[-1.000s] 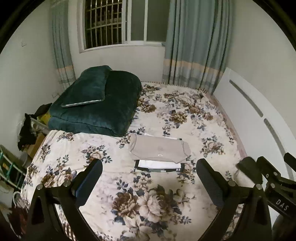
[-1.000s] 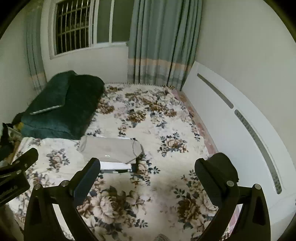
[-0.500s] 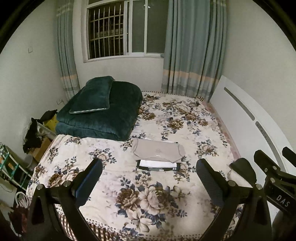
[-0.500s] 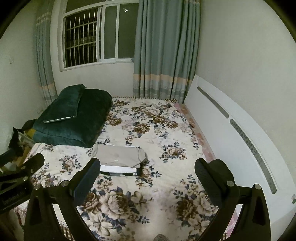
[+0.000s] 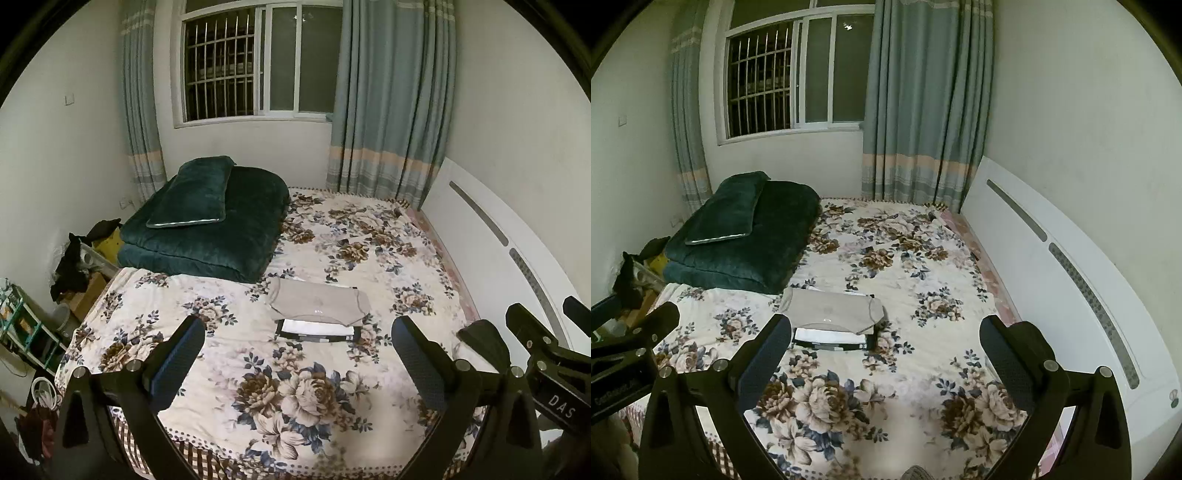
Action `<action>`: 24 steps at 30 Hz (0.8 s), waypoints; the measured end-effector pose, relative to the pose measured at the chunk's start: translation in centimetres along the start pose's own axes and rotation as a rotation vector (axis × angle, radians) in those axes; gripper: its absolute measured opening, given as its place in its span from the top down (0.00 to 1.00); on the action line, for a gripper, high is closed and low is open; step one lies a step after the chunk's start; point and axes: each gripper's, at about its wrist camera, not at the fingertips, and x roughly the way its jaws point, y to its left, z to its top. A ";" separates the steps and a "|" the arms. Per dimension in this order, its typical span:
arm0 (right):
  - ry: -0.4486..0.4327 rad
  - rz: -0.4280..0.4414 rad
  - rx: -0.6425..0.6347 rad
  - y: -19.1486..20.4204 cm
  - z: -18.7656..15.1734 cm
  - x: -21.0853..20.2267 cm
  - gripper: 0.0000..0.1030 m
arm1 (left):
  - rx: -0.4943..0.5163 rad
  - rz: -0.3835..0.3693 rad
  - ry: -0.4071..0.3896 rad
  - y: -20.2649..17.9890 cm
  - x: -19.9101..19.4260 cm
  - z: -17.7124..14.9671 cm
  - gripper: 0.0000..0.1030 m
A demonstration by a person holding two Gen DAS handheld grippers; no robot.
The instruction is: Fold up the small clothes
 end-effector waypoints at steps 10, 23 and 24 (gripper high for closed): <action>0.005 0.014 0.006 -0.2 0.4 0.7 0.00 | -0.001 0.007 -0.009 -0.1 -0.7 0.1 0.00; 0.014 0.027 -0.008 0.1 0.5 0.8 0.00 | -0.001 0.002 -0.008 0.0 -0.7 0.2 0.00; 0.015 0.027 -0.009 0.1 0.5 0.8 0.00 | -0.001 0.004 -0.008 0.0 -0.7 0.2 0.00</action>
